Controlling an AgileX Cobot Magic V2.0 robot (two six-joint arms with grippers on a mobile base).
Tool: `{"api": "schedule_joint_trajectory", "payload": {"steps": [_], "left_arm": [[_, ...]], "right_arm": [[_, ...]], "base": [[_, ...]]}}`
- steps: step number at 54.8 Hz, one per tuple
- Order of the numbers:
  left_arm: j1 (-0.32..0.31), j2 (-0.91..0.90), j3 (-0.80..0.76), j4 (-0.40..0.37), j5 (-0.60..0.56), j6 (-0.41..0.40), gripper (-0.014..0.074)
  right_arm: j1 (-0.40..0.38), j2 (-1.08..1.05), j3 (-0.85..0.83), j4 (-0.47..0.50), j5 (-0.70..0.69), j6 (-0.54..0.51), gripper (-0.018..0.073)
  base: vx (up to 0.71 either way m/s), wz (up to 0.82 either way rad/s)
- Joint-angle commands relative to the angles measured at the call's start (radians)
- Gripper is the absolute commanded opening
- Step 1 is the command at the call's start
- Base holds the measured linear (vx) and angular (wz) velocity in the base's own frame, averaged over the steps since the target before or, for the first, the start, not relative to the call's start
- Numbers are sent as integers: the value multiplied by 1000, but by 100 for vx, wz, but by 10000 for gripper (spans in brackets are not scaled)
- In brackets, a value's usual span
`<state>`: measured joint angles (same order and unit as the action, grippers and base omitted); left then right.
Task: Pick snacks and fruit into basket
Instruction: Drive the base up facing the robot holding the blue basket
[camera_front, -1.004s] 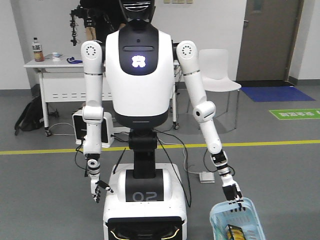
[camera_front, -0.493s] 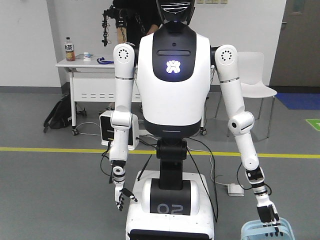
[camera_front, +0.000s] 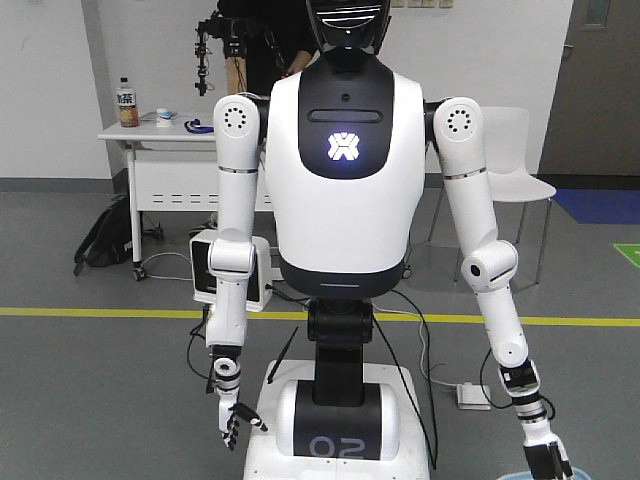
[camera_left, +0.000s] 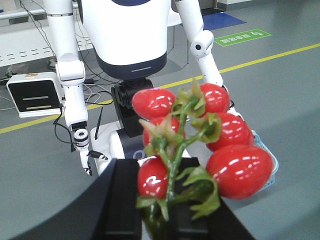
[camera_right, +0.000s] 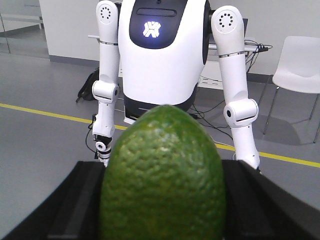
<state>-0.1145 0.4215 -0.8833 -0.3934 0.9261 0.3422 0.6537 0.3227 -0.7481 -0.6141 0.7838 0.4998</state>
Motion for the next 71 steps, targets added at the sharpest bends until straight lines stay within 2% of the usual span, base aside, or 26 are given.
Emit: {"api": "schedule_joint_trajectory", "payload": {"steps": [1, 71], "left_arm": [[-8, 14, -24, -30, -81, -10, -8], [-8, 14, -24, -30, -81, -10, -8]], "right_arm": [[-7, 12, -28, -43, -76, -15, -4], [-7, 12, -28, -43, -75, -15, -4]], "base": [[19, -6], [12, 0]]}}
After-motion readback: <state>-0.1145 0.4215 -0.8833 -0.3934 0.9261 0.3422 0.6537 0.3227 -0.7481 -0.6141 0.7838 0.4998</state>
